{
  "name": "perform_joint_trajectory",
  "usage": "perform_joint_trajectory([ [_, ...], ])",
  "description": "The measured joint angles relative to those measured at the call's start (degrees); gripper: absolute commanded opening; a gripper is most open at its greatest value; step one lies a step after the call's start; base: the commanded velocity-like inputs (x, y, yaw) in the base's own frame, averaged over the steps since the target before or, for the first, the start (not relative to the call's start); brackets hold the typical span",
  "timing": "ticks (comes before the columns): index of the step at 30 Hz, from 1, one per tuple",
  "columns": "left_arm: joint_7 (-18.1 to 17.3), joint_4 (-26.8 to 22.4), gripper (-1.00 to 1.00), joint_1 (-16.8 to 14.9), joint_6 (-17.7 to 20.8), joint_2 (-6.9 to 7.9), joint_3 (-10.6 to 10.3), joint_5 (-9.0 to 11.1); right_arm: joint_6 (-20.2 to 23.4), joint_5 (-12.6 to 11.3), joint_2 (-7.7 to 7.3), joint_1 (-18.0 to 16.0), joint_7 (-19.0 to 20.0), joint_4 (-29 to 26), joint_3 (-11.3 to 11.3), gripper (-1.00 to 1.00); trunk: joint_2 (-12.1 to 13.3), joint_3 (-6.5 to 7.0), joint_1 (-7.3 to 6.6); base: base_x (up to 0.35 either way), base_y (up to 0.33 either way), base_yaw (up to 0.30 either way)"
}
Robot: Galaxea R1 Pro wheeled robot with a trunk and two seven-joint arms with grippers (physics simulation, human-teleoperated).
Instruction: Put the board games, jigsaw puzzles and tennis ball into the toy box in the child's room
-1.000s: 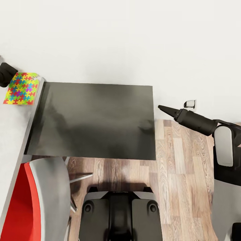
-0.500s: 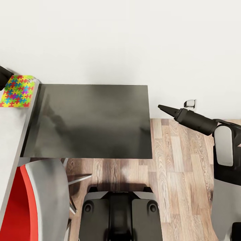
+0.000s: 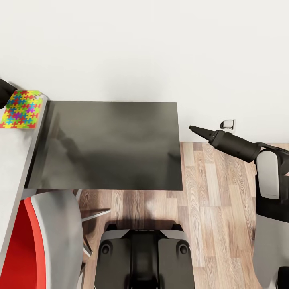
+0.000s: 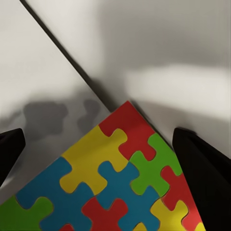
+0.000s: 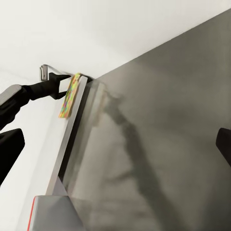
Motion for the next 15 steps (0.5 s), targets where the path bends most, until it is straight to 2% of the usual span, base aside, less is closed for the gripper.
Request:
perform_joint_trajectory([
  [5, -0.01, 0.00, 1.00, 0.01, -0.05, -0.04, 0.01, -0.02, 0.00, 0.04, 0.17, -0.02, -0.02, 0.00, 0.05, 1.00, 0.00, 0.00, -0.01, 0.000, 0.000, 0.007],
  [8, -0.12, -0.27, 1.00, 0.00, 0.06, -0.52, -0.06, -0.28, 0.00, 0.06, 0.34, -0.02, -0.04, 0.02, 0.07, 1.00, -0.01, 0.00, -0.01, 0.000, 0.000, 0.108],
  [10, -0.09, -0.83, 1.00, 0.01, 0.09, -1.38, -0.14, -0.23, 0.00, 0.12, 0.42, -0.02, -0.08, 0.02, 0.08, 1.00, -0.01, 0.00, 0.00, 0.000, 0.000, 0.186],
  [14, -0.10, -2.33, 1.00, 0.03, -0.01, -4.00, -0.40, -0.37, 0.00, 0.16, 0.48, -0.03, -0.44, 0.03, 0.08, 1.00, 0.00, 0.00, 0.00, 0.000, 0.000, 0.222],
  [15, -0.36, -2.50, 1.00, 0.04, -0.09, -4.26, -0.12, 0.78, -0.01, 0.15, 0.49, -0.03, -0.70, 0.03, 0.09, 1.00, -0.01, 0.00, 0.04, 0.000, 0.000, 0.253],
])
